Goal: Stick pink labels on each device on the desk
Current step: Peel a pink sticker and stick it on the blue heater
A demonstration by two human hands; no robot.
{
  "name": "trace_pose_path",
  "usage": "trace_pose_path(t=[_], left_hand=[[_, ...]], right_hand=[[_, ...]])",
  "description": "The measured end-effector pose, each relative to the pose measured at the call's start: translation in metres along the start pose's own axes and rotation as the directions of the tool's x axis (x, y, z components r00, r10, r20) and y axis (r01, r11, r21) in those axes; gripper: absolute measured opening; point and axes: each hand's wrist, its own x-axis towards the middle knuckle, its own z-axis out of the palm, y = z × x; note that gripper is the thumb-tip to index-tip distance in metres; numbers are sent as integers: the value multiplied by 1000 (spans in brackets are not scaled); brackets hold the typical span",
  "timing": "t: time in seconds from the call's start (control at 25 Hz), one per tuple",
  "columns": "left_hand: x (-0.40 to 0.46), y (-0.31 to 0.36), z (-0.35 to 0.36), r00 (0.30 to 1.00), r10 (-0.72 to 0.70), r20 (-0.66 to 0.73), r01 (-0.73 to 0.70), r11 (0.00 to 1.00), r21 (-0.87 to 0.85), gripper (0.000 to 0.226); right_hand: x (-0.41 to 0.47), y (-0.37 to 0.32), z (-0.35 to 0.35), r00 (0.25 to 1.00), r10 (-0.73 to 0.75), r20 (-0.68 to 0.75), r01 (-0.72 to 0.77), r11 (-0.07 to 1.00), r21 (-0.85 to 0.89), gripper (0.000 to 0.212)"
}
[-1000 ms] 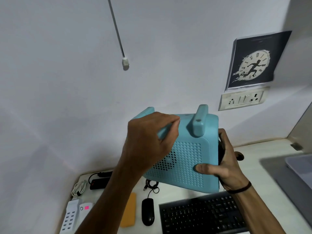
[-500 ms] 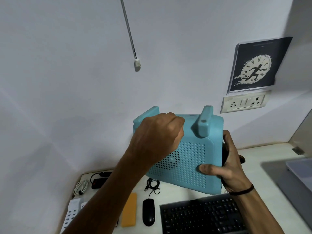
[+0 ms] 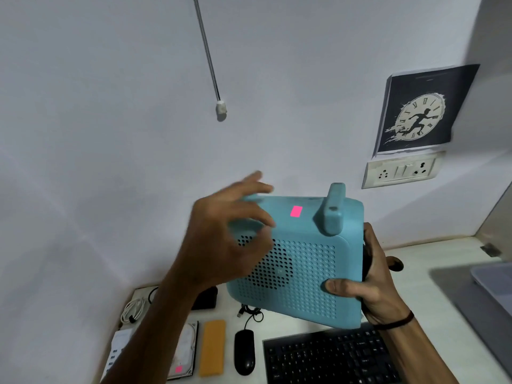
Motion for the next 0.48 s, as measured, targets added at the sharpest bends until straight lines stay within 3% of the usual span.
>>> trace_pose_path(t=[0.04, 0.08, 0.12, 0.2, 0.24, 0.32, 0.4, 0.48], left_hand=[[-8, -14, -8, 987, -102, -121, 96, 994, -54, 31], [-17, -29, -13, 953, -246, -177, 222, 964, -146, 54], [-26, -43, -15, 919, -372, -127, 331, 907, -261, 83], [-38, -61, -6, 881, -446, 160, 467, 760, -452, 124], [-41, -64, 2, 858, -423, 293, 514, 696, -501, 130], [-46, -64, 10, 834, -388, 393, 552, 606, -573, 110], [-48, -63, 12, 841, -403, 361, 538, 553, -636, 93], [-51, -63, 15, 842, -462, 279, 511, 514, -689, 100]], right_hand=[[2, -2, -1, 1000, -6, 18, 6, 1000, 25, 92], [4, -6, -3, 999, -10, 44, 8, 998, 65, 94], [6, -10, -5, 997, -12, 70, 5, 994, 108, 97], [9, -16, -10, 994, -4, 109, -15, 984, 175, 100], [9, -17, -11, 993, 4, 121, -28, 981, 194, 100], [10, -19, -10, 987, 33, 154, -63, 979, 193, 98], [13, -22, -7, 977, 59, 204, -93, 983, 157, 100], [13, -30, -1, 973, 70, 220, -95, 990, 104, 94]])
